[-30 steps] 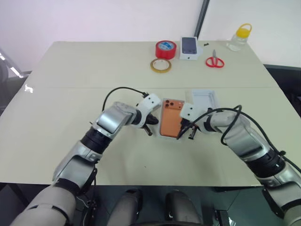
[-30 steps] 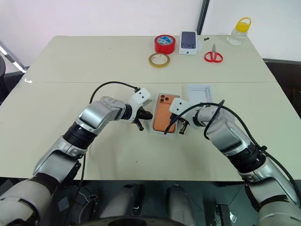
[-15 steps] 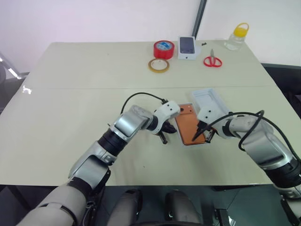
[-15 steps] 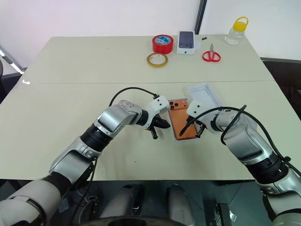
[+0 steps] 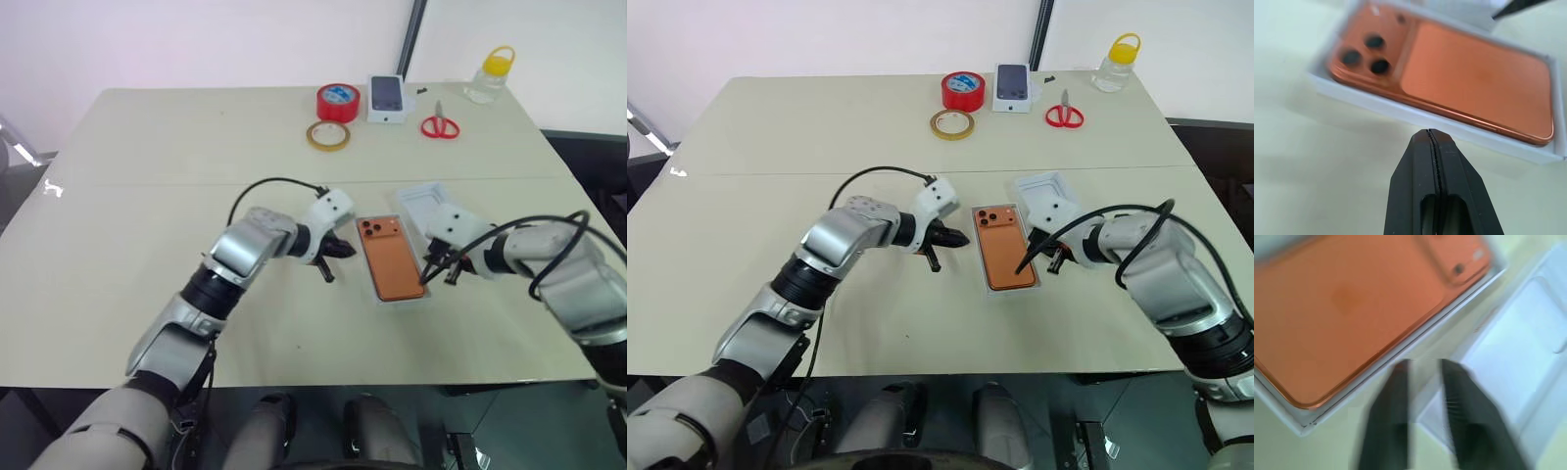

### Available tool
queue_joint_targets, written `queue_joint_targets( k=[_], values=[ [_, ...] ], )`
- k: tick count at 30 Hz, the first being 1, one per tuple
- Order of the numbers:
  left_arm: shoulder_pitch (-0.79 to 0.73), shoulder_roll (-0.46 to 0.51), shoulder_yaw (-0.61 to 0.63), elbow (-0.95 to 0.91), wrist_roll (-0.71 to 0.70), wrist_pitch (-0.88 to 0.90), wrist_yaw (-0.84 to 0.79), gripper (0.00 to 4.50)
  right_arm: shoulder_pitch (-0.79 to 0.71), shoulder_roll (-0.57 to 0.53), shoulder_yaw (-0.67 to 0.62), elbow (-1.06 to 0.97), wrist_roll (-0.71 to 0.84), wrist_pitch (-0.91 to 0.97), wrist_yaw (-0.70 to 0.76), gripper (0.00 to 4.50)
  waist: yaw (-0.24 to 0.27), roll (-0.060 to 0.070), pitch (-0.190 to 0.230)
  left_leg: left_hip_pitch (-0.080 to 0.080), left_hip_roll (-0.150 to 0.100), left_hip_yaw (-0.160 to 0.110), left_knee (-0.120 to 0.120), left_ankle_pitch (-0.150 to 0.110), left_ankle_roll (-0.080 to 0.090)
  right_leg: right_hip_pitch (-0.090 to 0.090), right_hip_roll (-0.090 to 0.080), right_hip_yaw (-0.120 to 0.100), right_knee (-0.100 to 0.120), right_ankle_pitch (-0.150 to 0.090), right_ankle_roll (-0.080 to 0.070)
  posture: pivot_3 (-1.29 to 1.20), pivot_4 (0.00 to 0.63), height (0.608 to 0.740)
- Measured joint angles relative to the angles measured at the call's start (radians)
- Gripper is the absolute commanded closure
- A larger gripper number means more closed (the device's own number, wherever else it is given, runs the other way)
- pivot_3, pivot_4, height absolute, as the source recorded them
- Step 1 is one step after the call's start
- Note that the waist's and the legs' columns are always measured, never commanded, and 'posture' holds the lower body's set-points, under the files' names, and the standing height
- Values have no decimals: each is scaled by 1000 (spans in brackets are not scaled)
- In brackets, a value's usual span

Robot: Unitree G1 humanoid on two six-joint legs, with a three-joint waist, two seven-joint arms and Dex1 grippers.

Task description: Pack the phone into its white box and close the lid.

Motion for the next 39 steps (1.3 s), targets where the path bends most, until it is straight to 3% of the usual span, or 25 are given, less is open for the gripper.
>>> queue_joint_targets(
  k=[1, 10, 21, 24, 28, 34, 39],
  values=[
    [15, 14, 20, -14, -6, -38, -8, 4500, -34, 17, -17, 10, 18, 40, -6, 1656, -2, 0, 0, 0, 0, 0, 0, 0, 0, 0, 0, 0, 0, 0, 0, 0, 150, 740],
    [176, 123, 145, -117, -42, -310, -89, 4500, -173, 139, -35, 257, 85, 268, -111, 1656, 2, 0, 0, 0, 0, 1, -1, 0, 0, -1, 0, 1, 0, 0, 0, 0, 150, 740],
    [286, 138, 150, -240, -81, -307, -98, 4500, -246, 215, -6, 447, 114, 290, -191, 1656, -6, 0, 0, 0, 0, 1, 0, 0, 0, -1, 0, 1, 1, 0, 0, 0, 150, 740],
    [293, 149, 151, -258, -102, -300, -113, 4500, -274, 249, -5, 507, 114, 302, -228, 2517, -16, 0, 0, 0, 0, 1, 0, 0, 0, -1, 0, 1, 1, 0, 0, 0, 150, 740],
    [296, 178, 150, -266, -107, -301, -129, 4500, -290, 261, -9, 526, 125, 323, -256, 4482, -18, 1, 0, 0, 1, 1, 0, 0, 0, -1, 0, 1, 1, 0, 0, 0, 150, 740],
    [315, 183, 151, -264, -106, -306, -125, 4500, -317, 273, -67, 521, 154, 387, -297, 4482, -17, 1, 0, 0, 0, 1, 0, 0, 0, -1, 0, 1, 1, 0, 0, 0, 150, 740],
    [323, 183, 205, -234, -107, -309, -64, 4500, -413, 339, -289, 493, 223, 499, -333, 4482, -23, 1, 0, 0, 1, 1, -1, 0, 0, -2, 1, 1, 3, 0, 0, 0, 150, 740]
  ],
)
